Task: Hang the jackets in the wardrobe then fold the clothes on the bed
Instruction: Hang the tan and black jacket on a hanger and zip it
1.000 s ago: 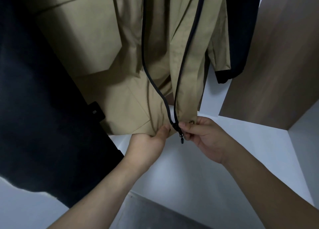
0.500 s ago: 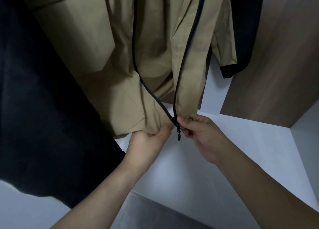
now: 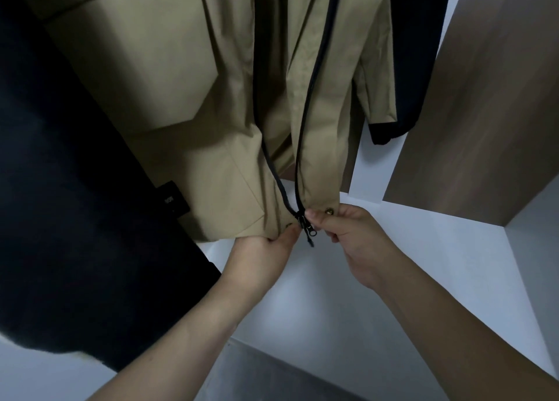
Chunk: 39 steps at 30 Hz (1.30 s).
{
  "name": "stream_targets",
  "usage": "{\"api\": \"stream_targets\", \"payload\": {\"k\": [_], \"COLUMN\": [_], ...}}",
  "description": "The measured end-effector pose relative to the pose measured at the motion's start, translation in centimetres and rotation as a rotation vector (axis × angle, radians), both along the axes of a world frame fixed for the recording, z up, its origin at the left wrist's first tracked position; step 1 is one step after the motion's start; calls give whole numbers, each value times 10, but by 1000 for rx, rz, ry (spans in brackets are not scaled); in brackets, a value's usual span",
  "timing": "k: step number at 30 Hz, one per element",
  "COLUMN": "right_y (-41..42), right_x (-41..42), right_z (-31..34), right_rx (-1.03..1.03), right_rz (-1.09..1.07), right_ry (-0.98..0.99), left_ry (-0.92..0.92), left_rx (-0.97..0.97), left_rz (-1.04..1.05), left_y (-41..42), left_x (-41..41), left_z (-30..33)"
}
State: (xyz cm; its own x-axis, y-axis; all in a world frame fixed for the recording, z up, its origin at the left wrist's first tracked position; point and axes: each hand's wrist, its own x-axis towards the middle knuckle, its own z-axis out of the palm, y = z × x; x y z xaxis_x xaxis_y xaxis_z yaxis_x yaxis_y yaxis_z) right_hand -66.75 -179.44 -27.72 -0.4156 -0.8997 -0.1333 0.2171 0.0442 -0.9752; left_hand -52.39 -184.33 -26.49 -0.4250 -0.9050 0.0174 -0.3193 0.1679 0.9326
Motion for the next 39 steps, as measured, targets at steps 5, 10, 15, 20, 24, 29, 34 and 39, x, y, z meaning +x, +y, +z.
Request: {"api": "stream_targets", "payload": {"k": [5, 10, 15, 20, 24, 29, 34, 39], "right_y": [2, 5, 5, 4, 2, -1, -7, -9], "right_x": [-15, -16, -11, -15, -12, 3, 8, 7], "right_z": [11, 17, 14, 8, 3, 0, -5, -9], "right_rx": [34, 32, 63, 50, 34, -77, -168, -154], "right_rz": [6, 46, 118, 70, 60, 199, 87, 58], "right_ry": [45, 81, 124, 111, 100, 104, 55, 120], "left_ry": [-930, -681, -389, -403, -471, -491, -458, -491], "left_rx": [264, 81, -59, -220, -492, -682, -688, -707], "left_rz": [-358, -346, -131, -97, -43, -86, -118, -135], "left_y": [-12, -3, -1, -12, -19, -23, -23, -23], "left_x": [5, -1, -5, -1, 6, 7, 8, 8], "left_z": [35, 37, 16, 12, 27, 35, 32, 30]}}
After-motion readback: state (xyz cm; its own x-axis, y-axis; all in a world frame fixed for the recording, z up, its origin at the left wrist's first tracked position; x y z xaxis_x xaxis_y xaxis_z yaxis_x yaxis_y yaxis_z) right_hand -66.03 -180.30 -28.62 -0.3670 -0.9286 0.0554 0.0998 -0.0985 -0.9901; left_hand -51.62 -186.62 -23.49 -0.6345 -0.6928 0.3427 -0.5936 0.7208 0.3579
